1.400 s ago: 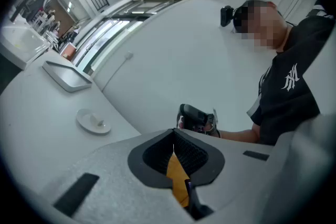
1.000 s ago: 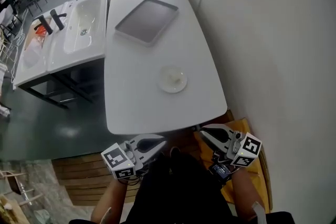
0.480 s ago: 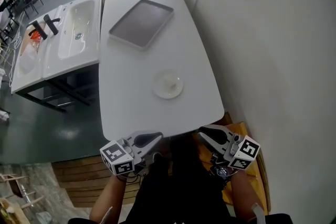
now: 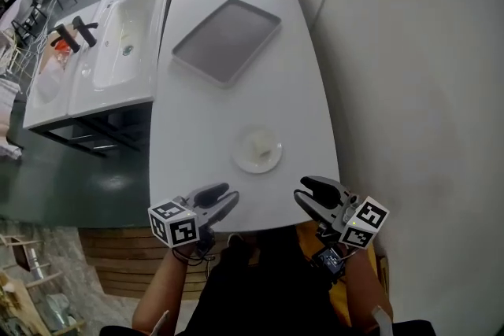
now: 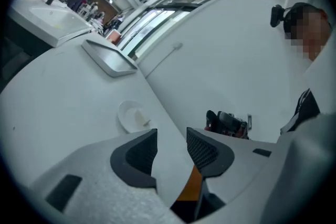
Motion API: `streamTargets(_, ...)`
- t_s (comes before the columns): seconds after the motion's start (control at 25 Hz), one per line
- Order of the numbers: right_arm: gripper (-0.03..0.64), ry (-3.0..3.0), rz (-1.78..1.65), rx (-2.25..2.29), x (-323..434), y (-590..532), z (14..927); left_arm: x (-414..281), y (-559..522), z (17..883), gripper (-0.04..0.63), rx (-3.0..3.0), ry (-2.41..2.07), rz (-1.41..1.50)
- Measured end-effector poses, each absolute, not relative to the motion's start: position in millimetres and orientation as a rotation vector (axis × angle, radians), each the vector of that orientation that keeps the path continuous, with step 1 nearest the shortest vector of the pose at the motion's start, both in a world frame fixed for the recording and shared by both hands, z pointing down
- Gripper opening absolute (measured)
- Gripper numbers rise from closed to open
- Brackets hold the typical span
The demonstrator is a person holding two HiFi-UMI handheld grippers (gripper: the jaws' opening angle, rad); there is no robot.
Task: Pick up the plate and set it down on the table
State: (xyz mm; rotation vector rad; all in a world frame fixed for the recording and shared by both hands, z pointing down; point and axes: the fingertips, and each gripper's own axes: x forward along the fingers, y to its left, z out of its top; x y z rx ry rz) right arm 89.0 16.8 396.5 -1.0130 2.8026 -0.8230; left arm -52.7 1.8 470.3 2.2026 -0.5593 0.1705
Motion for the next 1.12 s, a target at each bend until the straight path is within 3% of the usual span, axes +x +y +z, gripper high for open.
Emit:
streamTargets(0.24,0.144,2.923,-1.035,-1.009,107,-55,458,-43,-56,519,0.153,2.034,-0.723,0.303)
streamTargets(0.6,0.166,2.997,-1.634,-1.026,109,-125,568,-29,-101,570,0.158,1.882,-0.821,0.526)
streamTargets(1.12,0.169,2.902,-1.931,-0.874,85,-134,596,-32,-108,594,0.158,1.806,-0.863,0.561)
